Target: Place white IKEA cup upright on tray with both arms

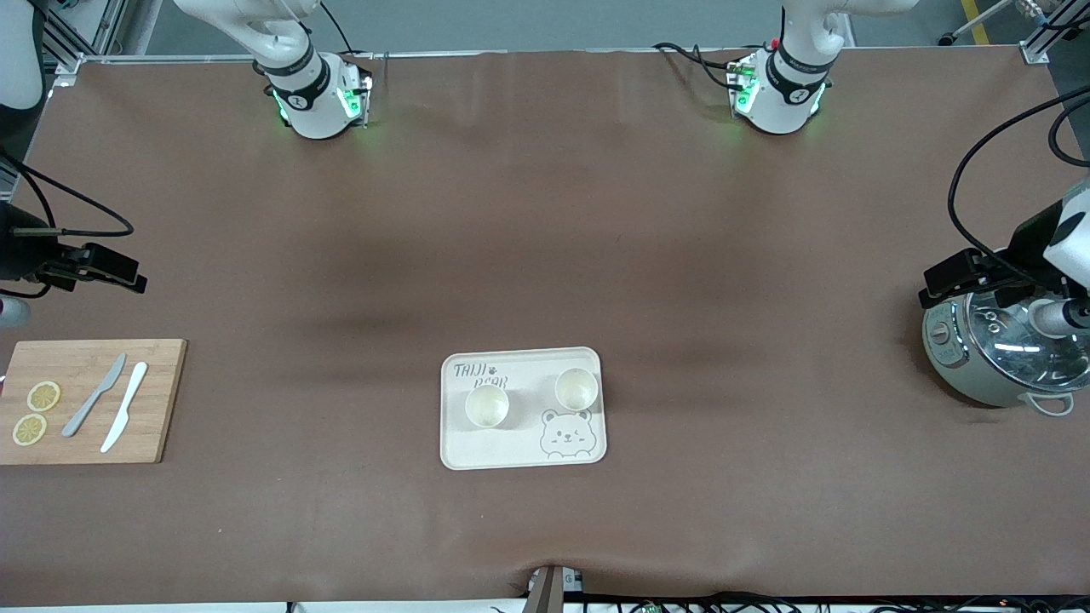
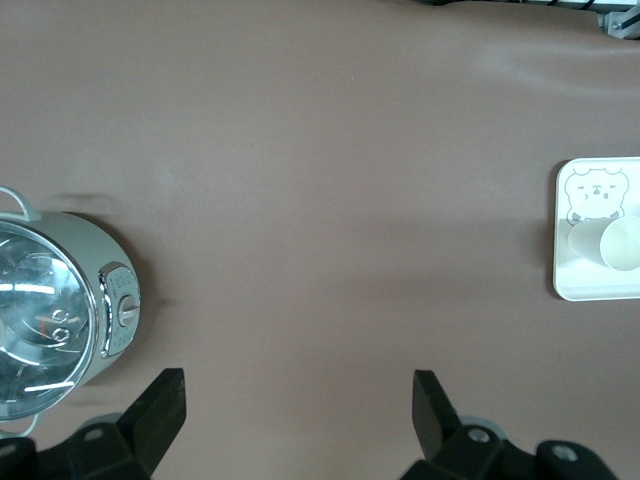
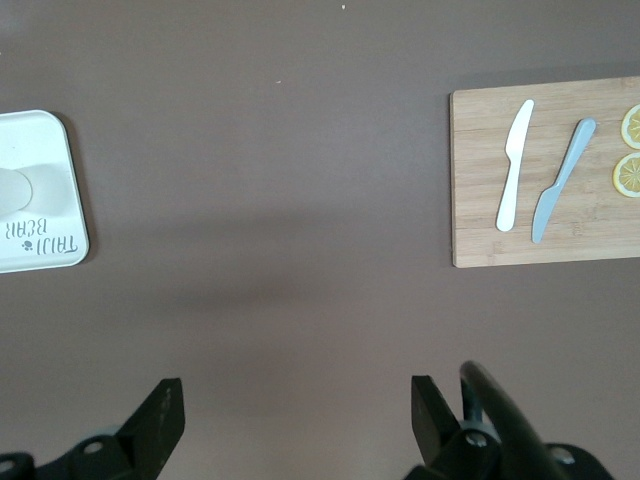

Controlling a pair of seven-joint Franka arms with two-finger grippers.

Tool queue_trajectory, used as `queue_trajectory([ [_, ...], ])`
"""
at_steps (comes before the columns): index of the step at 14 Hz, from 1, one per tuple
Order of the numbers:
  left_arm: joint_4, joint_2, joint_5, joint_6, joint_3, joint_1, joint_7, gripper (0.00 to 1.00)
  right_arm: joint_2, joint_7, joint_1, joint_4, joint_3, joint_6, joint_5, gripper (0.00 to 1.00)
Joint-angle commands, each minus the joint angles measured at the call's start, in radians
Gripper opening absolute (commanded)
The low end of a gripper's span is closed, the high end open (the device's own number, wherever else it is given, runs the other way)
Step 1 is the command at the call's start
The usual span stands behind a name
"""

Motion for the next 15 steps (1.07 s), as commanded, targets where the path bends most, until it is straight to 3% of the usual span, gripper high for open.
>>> queue_trajectory([
  [1, 0.035, 0.007, 0.018, -0.036, 0.008, -0.005, 0.007, 1.00, -0.010, -0.009, -0.018, -0.004, 0.019, 0.000, -0.013, 1.00],
  [10, 0.034, 0.004, 0.030, -0.036, 0.008, -0.002, 0.005, 1.00, -0.025, -0.009, -0.028, 0.004, 0.017, -0.037, -0.014, 1.00],
  [15, 0.006, -0.052, 0.029, -0.060, 0.004, -0.001, -0.001, 1.00, -0.039, -0.010, -0.044, 0.004, 0.019, -0.046, -0.013, 1.00],
])
